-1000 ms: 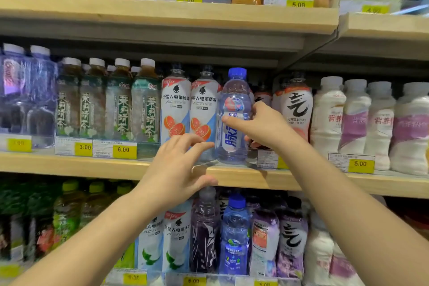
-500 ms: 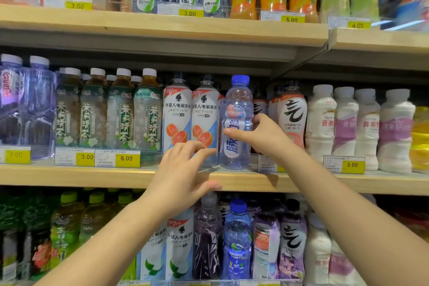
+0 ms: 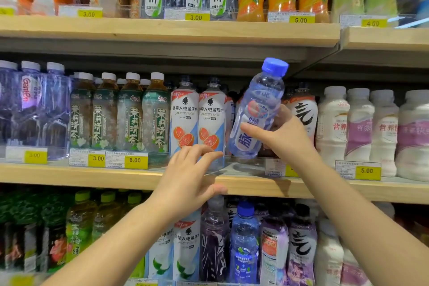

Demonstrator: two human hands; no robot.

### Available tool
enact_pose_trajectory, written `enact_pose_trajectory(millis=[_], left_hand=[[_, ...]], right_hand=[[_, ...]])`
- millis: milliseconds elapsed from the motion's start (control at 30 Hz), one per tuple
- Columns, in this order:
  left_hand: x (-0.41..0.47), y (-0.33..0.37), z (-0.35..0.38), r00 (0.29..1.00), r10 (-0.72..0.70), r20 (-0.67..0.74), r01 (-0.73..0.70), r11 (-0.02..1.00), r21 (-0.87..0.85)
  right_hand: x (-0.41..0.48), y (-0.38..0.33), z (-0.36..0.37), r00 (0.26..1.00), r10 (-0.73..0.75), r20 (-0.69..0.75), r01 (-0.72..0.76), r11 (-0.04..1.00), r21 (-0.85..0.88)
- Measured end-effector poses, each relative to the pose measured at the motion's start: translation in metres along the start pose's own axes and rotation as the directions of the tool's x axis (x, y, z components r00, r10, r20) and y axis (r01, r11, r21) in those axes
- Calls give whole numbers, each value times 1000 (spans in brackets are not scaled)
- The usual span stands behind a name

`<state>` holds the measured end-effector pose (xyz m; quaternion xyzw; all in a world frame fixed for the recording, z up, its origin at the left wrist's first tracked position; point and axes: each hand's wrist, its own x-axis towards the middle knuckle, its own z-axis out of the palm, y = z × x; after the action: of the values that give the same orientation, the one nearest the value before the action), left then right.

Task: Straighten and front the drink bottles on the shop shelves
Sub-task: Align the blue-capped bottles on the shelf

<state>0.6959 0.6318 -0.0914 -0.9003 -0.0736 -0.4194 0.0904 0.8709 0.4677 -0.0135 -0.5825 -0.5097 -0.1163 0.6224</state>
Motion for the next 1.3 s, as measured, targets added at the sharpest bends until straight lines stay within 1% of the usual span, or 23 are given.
enact_pose_trajectory(millis=[133,267,467,633,733,833,933,1033,1167,1300], left_hand=[[1,1,-6,999,8,46,-9,1000,29],[-4,-14,-15,990,57,131,-66,995,68],[-23,-39,-30,995,-2,102,-12,991,134],[-43,-75,-48,994,-45,99,30,989,146],[-62,-106,-61,992,-87,91,72,985,158],[-85,-140,-78,989,-133,62,122,980,158],[-102,-178,-94,988,-138,64,123,972,199],[-116,-214,-109,986,-150,73,135,973,187],[-137,-253,-127,989,-110,102,95,985,142],[-155,-287,-144,981,-143,129,124,982,142]], right_hand=[[3,-18,-4,999,-51,-3,51,996,72],[-1,-34,-3,996,-61,67,54,993,104],[-8,-44,22,985,-36,170,4,983,185],[-14,-60,54,982,-20,186,-15,983,183],[-23,-74,82,981,-19,193,-13,987,159],[-36,-89,116,983,-2,182,-30,984,173],[-50,-100,158,980,27,197,-68,977,203],[-60,-106,202,975,67,210,-115,967,227],[-67,-119,253,971,105,214,-156,958,242],[-66,-129,296,966,127,226,-182,954,239]])
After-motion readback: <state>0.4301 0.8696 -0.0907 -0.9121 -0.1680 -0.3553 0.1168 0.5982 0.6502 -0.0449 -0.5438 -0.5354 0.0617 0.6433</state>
